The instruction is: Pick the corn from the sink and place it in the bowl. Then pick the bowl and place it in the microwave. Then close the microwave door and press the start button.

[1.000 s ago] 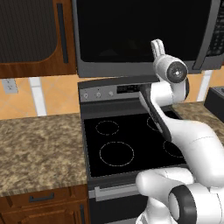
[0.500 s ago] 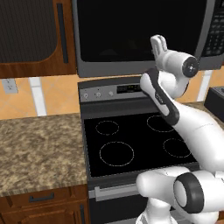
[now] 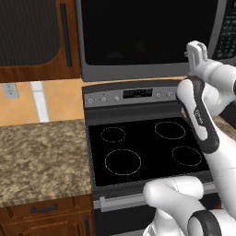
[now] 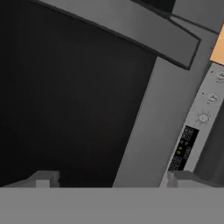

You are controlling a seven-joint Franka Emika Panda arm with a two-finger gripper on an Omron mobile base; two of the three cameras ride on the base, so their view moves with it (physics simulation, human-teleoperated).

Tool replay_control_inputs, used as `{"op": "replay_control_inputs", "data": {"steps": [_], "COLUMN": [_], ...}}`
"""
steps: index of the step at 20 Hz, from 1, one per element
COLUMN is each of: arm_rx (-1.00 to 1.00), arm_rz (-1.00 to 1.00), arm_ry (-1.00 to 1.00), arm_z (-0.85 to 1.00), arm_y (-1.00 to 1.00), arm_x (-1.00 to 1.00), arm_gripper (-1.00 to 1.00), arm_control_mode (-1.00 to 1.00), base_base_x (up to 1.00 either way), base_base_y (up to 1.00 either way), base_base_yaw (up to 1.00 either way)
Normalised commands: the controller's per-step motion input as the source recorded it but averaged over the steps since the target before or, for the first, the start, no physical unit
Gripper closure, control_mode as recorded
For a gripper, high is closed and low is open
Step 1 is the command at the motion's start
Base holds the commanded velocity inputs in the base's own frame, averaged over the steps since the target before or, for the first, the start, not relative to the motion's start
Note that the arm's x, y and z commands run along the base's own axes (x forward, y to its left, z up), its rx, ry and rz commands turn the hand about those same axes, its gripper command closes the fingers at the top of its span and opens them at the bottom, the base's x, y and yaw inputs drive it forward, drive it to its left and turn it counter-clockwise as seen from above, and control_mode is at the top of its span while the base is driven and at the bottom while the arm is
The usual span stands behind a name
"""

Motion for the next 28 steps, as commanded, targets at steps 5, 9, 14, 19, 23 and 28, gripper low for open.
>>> {"op": "replay_control_inputs", "data": {"steps": [5,9,14,19,23,28], "arm_rx": [0.06,0.07,0.03,0.0,0.0,0.02], "arm_rz": [0.02,0.01,0.0,0.0,0.01,0.01], "arm_ry": [-0.01,0.02,0.12,0.2,0.1,0.02], "arm_z": [0.27,0.25,0.07,-0.07,-0.2,-0.3], "arm_y": [-0.68,-0.79,-0.85,-0.32,0.0,-0.01], "arm_x": [-1.0,-0.92,-0.55,0.16,0.52,0.42], "arm_gripper": [-1.0,-1.0,-1.0,-1.0,-1.0,-1.0], "arm_control_mode": [-1.0,-1.0,-1.0,-1.0,-1.0,-1.0], "base_base_x": [0.0,0.0,0.0,0.0,0.0,0.0], "base_base_y": [0.0,0.0,0.0,0.0,0.0,0.0], "base_base_yaw": [0.0,0.0,0.0,0.0,0.0,0.0]}}
